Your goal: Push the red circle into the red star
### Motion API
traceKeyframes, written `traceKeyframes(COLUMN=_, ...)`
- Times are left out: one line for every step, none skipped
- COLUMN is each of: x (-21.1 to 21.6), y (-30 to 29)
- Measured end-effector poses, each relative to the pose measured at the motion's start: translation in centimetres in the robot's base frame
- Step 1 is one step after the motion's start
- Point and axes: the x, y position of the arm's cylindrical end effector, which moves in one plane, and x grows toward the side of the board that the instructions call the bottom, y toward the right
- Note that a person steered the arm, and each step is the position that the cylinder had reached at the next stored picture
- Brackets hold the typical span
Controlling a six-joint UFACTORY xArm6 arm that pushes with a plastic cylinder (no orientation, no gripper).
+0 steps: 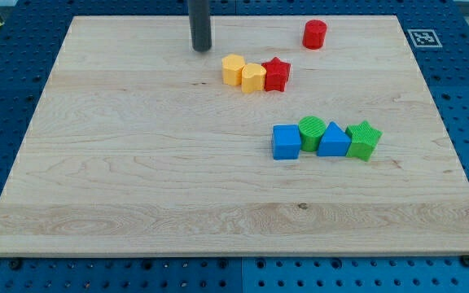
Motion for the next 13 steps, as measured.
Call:
traceKeyframes(x=-5.1, y=0.8)
traceKeyframes(x=-5.8, y=4.1)
traceKeyframes(x=-5.3, y=10.8)
traceKeyframes(x=-2.5, y=14.3)
traceKeyframes(x=0.8, y=15.1)
traceKeyframes(x=-1.0, y=14.7)
traceKeyframes(x=-5.2, y=14.6)
traceKeyframes(x=-5.9, y=18.8)
traceKeyframes(x=-3.1, y=22.4)
traceKeyframes(x=0.8, y=20.7)
traceKeyframes(x=4.5, y=18.2)
traceKeyframes(x=5.2, y=17.8)
traceKeyframes(x=2.2, y=17.8)
